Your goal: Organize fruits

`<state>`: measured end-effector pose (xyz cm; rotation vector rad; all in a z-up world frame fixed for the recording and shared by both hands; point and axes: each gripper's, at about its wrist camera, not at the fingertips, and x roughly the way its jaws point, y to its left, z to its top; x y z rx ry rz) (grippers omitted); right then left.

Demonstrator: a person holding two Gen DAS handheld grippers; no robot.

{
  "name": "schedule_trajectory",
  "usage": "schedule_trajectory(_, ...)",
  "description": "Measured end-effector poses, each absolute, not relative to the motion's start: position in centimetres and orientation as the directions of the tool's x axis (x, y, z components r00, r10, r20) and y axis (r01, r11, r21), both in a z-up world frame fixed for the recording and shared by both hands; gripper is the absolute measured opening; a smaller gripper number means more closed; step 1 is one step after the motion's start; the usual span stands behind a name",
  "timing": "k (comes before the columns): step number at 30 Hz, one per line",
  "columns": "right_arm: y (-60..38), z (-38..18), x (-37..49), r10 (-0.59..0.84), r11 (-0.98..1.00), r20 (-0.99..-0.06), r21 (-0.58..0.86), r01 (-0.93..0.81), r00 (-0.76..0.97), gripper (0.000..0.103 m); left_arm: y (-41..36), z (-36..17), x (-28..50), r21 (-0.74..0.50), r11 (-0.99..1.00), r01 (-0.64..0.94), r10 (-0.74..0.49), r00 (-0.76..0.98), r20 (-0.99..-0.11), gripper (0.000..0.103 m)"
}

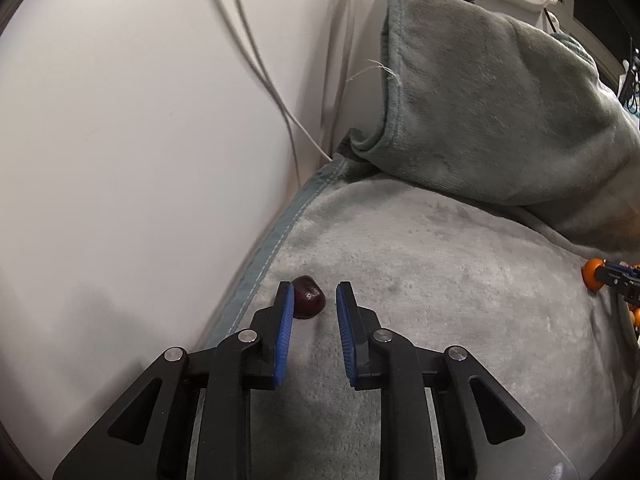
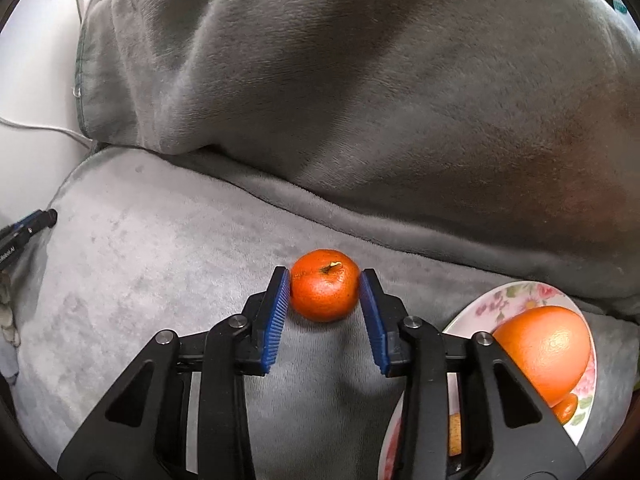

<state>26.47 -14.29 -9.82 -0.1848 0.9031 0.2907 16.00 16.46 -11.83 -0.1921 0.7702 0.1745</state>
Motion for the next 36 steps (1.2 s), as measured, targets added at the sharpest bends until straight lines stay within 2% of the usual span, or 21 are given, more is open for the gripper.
schedule_trajectory(11, -14.6, -9.9, 26.3, 0.173, 0.945, -0.785, -0.039, -0.326, 0.595, 0.037, 16.1, -12.0, 16.5, -0.084, 0.972, -0.219, 0.094, 0.694, -0.714, 0.023)
schedule_trajectory(13, -14.8, -9.9, 26.2, 0.181, 0.945, -0.782, -0.029, -0.325, 0.596, 0.036, 16.2, -11.9, 16.4, -0.083, 0.971, -0.225, 0.101, 0.696, -0.711, 0.012)
schedule_trajectory(16, -15.2, -9.6, 25.7, 0.196, 0.944, -0.778, -0.016, -0.33, 0.597, 0.036, 16.3, -11.7, 16.2, -0.093, 0.971, -0.222, 0.094, 0.706, -0.702, 0.009)
schedule_trajectory(26, -15.5, -9.1, 24.6, 0.24, 0.933, -0.77, 0.016, -0.359, 0.591, 0.036, 16.0, -11.2, 16.1, -0.08, 0.977, -0.197, 0.085, 0.71, -0.699, 0.008)
schedule_trajectory(27, -15.5, -9.1, 24.6, 0.245, 0.932, -0.77, 0.019, -0.362, 0.589, 0.036, 16.0, -11.1, 16.0, -0.081, 0.977, -0.196, 0.085, 0.712, -0.697, 0.011)
schedule_trajectory(30, -15.5, -9.0, 24.5, 0.253, 0.929, -0.77, 0.025, -0.37, 0.585, 0.036, 15.8, -11.0, 16.0, -0.063, 0.979, -0.196, 0.099, 0.716, -0.691, 0.038)
schedule_trajectory(36, -15.2, -8.8, 24.3, 0.268, 0.924, -0.768, 0.033, -0.382, 0.582, 0.036, 16.1, -11.7, 16.7, -0.045, 0.975, -0.22, 0.12, 0.682, -0.722, 0.039)
